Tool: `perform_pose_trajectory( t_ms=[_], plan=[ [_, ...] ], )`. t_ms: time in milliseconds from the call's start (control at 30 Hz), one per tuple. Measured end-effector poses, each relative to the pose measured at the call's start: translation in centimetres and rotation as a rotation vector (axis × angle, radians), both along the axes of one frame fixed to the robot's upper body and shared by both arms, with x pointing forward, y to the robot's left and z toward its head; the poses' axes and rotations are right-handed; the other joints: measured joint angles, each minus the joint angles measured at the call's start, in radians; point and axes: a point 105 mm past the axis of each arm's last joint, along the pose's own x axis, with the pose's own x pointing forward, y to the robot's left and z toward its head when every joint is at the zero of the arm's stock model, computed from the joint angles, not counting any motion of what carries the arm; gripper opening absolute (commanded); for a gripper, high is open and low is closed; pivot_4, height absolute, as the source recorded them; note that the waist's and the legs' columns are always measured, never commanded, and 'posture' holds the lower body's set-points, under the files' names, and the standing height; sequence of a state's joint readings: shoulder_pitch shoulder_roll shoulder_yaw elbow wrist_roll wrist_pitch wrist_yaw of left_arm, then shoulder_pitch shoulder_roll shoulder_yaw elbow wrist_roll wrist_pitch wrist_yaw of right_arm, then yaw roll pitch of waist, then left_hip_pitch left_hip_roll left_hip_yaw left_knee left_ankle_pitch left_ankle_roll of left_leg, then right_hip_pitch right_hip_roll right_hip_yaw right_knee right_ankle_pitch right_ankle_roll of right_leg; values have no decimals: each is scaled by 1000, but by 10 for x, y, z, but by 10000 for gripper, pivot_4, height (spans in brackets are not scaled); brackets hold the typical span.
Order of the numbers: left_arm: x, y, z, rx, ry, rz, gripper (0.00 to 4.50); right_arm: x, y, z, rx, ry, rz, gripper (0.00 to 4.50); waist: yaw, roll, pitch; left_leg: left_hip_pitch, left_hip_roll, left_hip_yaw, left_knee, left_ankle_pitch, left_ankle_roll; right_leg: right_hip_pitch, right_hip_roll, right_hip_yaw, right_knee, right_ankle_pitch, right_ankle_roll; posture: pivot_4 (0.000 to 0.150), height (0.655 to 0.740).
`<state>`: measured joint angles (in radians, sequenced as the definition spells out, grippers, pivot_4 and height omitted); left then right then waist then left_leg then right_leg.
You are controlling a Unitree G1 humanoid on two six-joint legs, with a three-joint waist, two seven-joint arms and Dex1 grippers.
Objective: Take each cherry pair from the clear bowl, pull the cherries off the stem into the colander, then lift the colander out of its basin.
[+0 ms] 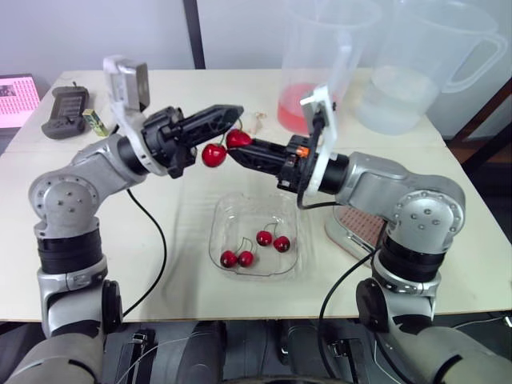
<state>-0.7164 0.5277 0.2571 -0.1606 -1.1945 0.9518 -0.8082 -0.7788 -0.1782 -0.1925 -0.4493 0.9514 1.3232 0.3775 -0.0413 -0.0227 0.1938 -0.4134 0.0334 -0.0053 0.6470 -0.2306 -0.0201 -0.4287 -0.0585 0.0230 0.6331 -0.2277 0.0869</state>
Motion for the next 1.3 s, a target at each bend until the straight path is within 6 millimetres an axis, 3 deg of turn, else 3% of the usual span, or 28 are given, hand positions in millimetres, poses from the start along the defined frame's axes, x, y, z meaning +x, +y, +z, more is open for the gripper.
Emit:
perform_pose_trajectory(
  t_ms=[533,667,933,1033,1133,1300],
  plan=[
    [0,-9,-10,42,22,-28,0,-15,-11,-22,-151,-1,44,3922,-1,0,0,0,0,0,-1,0,0,0,0,0,-2,0,-1,1500,7383],
    [1,-3,-4,12,-7,-2,0,-16,-17,-53,-254,126,43,3922,1,0,0,-1,0,0,-1,0,0,0,0,0,-2,-1,-1,1500,7383],
    [1,-4,-4,6,-10,-3,0,-18,-23,-52,-272,142,48,3922,1,0,0,-1,0,0,-1,0,0,0,0,0,-3,-1,-1,1500,7383],
    [2,-4,-3,0,-15,-1,0,-14,-38,-42,-291,116,12,3922,5,0,0,-2,0,0,-1,0,0,0,0,0,-4,-1,-1,1500,7383],
    [2,-4,-3,-1,-15,2,0,-10,-66,-37,-372,95,-53,3922,11,0,1,-3,-1,0,-1,0,0,0,-1,0,-5,-1,0,1500,7383],
    [3,-3,-6,-9,-11,7,0,0,-138,-31,-635,50,-268,3922,29,0,2,-7,-2,0,-1,0,0,-2,-1,0,-9,-1,0,1500,7383]
  ],
)
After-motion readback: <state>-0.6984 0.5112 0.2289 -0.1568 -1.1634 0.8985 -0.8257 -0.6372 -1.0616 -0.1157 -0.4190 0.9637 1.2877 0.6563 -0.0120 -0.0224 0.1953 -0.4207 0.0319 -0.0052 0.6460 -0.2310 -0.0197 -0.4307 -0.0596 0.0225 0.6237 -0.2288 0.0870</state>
